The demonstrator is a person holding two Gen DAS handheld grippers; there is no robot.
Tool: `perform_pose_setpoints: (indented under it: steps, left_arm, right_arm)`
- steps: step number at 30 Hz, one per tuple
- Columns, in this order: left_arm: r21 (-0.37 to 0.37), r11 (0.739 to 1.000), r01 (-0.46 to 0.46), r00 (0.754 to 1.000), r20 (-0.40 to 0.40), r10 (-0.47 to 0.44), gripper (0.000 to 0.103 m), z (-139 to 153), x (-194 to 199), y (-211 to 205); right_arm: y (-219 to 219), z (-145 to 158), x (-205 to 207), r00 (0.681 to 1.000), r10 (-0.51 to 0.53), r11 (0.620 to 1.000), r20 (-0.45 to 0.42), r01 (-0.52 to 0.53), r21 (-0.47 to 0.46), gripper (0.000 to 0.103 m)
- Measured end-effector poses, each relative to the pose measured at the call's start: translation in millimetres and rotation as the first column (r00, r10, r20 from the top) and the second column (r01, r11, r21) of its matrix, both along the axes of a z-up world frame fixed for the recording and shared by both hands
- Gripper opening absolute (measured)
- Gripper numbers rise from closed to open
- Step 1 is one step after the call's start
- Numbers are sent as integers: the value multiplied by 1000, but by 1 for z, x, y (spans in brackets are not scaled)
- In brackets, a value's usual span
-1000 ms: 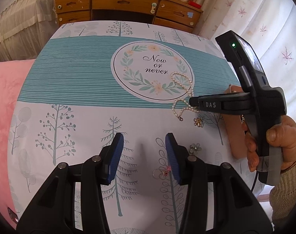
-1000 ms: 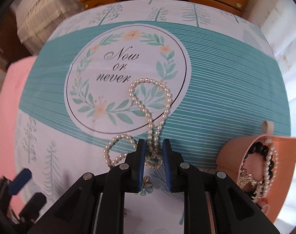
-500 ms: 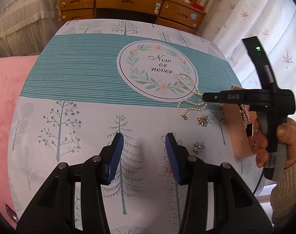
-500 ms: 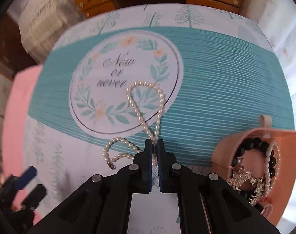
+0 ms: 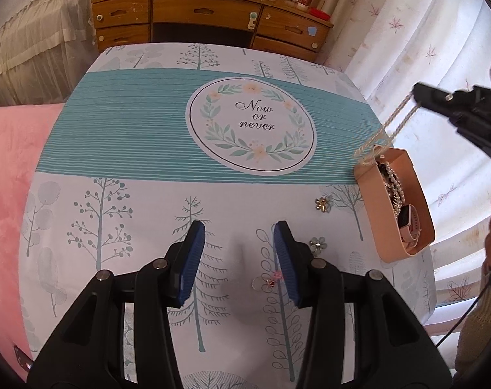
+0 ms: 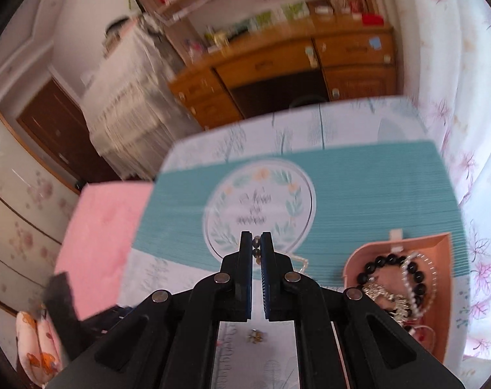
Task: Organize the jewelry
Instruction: 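Lift the pearl necklace with the right tool and carry it over the pink box, then lower the necklace into the pink box and open the right tool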
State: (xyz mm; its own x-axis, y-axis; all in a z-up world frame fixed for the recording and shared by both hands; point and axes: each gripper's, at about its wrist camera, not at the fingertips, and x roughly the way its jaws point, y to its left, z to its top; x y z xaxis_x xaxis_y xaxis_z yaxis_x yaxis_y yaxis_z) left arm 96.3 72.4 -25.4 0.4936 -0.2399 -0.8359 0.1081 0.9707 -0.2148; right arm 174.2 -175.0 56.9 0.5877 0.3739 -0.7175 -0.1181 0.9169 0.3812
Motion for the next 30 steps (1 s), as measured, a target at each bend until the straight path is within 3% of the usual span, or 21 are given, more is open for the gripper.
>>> perform_pose_setpoints:
  steps: [8,19,26,30]
  left_arm:
    - [27,999,40,999,35,-41,41,16,-10,-18]
    - [80,993,90,993,63,-95,41,31,-24,-46]
    - [95,991,95,993,57,-101,41,34,-31,-52]
    - [110,989,101,993,55,-108,41,31,-34,-53]
  right_arm:
    - [-46,64,-61,993,-54,998,108,55,-2,4]
    - [-108,100,-133,972,-139,990,190,133,42,4]
    - [-128,131,-170,958,-136,991,251,129,45,4]
    - [-136,132,-185,962,-130,991,240,122,49,4]
